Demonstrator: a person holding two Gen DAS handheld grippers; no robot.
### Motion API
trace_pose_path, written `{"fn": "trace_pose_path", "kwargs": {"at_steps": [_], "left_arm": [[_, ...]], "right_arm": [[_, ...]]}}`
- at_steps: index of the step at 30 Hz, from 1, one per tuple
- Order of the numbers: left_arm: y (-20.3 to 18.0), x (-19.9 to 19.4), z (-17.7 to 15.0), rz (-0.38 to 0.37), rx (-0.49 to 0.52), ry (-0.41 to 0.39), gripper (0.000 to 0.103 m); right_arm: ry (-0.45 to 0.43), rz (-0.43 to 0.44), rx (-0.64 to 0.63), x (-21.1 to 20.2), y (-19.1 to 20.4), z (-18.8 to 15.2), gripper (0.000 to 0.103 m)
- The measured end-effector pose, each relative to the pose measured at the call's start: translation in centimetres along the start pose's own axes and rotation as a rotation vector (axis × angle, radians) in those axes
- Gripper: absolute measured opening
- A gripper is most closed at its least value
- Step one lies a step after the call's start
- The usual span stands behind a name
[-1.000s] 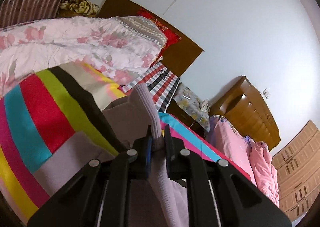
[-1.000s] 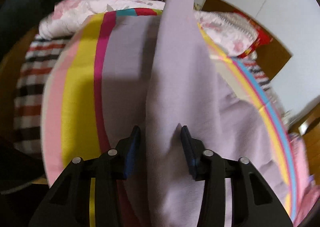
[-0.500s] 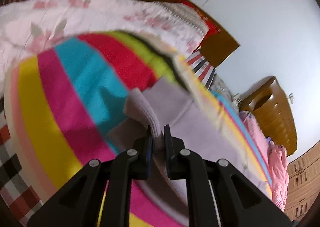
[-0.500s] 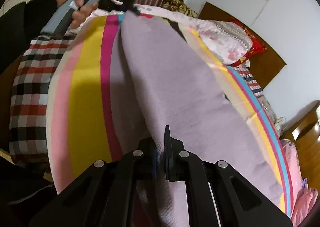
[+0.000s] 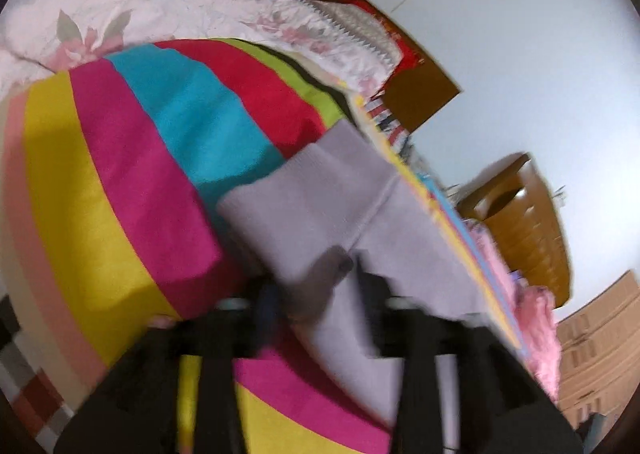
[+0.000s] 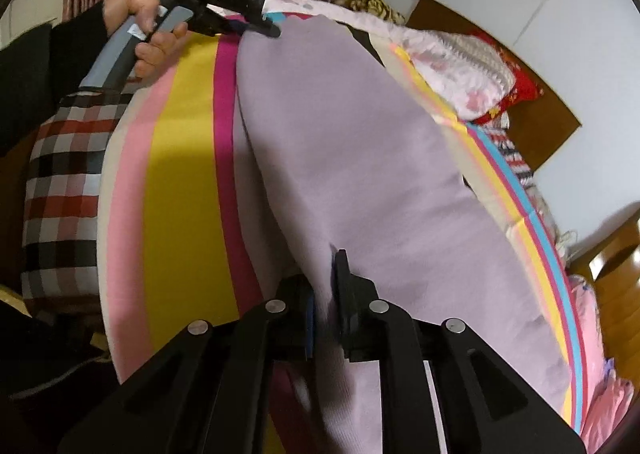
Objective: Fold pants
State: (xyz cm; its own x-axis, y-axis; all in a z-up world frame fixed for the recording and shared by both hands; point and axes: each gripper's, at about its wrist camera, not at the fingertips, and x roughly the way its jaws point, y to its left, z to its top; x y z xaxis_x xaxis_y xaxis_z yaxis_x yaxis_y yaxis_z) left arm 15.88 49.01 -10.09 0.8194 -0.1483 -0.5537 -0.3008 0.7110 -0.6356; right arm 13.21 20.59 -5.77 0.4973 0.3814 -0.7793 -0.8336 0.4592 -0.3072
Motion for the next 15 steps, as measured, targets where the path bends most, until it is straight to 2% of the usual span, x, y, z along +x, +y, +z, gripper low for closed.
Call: {"fn": "trace_pose_path", "kwargs": {"at_steps": [1, 2, 3, 4, 7, 9, 10, 11, 13, 15], "left_arm": [[-0.4, -0.9, -0.3, 0.037, -0.006, -0.024, 0.084], [-1.1, -1.7, -0.7, 0.089, 0.004, -0.057, 0.094], [-2.0, -3.1, -1.7, 0.105, 0.033, -0.1, 0.094], [-2.3, -3.7, -2.4, 0.088, 0.043, -0.106, 0.094], [-2.1, -5.0, -5.6, -0.008, -0.016, -0.097, 0.094], [-1.2, -4.9, -6.9, -0.044, -0.072, -0.088, 0.091], [-0.5, -4.7, -7.3, -0.04, -0.093, -0.096, 0.079], [0.0, -4.4, -7.5, -0.026, -0.106, -0.093, 0.069], [0.2, -3.9, -7.2, -0.001, -0.107, -0.085, 0.06], [-0.5, -3.5, -6.4, 0.075, -0.049, -0.087, 0.054]], "right_arm": [[-0.004, 0.039, 0.018, -0.8, -0.5, -0.3, 0.035], [-0.031, 0.084, 0.048, -1.9, -1.2, -0.7, 0.04], [-0.067, 0.135, 0.09, -3.3, -2.1, -1.5, 0.049], [-0.093, 0.161, 0.126, -4.4, -2.9, -2.2, 0.054], [-0.126, 0.17, 0.257, -6.7, -5.1, -5.2, 0.056], [-0.107, 0.12, 0.325, -7.3, -6.2, -7.3, 0.056], [-0.095, 0.104, 0.351, -7.4, -6.6, -8.1, 0.056], [-0.089, 0.098, 0.372, -7.4, -6.8, -8.6, 0.056], [-0.082, 0.092, 0.418, -7.2, -7.4, -9.3, 0.056], [-0.1, 0.093, 0.433, -7.4, -7.4, -9.4, 0.056]]}}
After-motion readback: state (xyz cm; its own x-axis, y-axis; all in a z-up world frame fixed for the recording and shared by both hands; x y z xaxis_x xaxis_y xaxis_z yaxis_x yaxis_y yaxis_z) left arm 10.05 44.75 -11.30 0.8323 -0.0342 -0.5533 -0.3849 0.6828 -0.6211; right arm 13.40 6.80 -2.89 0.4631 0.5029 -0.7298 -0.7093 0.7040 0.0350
